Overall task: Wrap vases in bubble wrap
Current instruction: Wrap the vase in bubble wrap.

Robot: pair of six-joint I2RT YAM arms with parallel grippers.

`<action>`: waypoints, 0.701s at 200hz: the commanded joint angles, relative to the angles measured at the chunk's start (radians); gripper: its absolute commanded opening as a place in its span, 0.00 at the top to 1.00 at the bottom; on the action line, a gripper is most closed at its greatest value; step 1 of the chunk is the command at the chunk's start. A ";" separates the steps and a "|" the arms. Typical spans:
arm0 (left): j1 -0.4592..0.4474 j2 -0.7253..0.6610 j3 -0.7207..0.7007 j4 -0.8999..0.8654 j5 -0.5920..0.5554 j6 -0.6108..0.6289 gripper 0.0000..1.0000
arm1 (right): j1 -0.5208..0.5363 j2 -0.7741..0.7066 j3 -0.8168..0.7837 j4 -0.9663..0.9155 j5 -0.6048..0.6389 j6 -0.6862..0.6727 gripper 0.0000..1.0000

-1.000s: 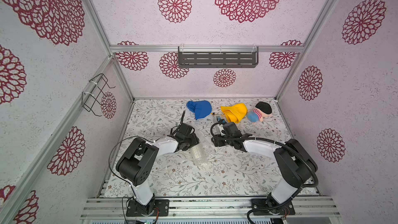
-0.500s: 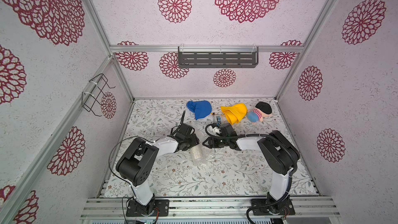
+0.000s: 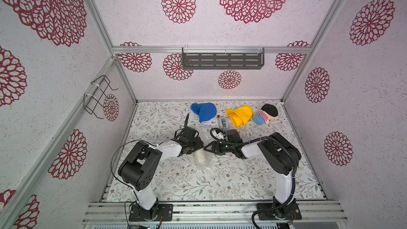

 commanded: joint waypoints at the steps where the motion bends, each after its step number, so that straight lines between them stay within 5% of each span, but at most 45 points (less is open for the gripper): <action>1: -0.006 0.042 -0.055 -0.126 -0.016 0.018 0.75 | 0.004 0.003 -0.021 0.211 -0.074 0.121 0.27; 93: -0.006 0.057 -0.062 -0.106 -0.011 0.012 0.75 | 0.003 -0.141 -0.098 0.184 -0.035 0.030 0.27; 140: -0.006 0.061 -0.061 -0.104 -0.014 0.012 0.75 | 0.002 -0.099 -0.135 0.169 -0.008 -0.009 0.45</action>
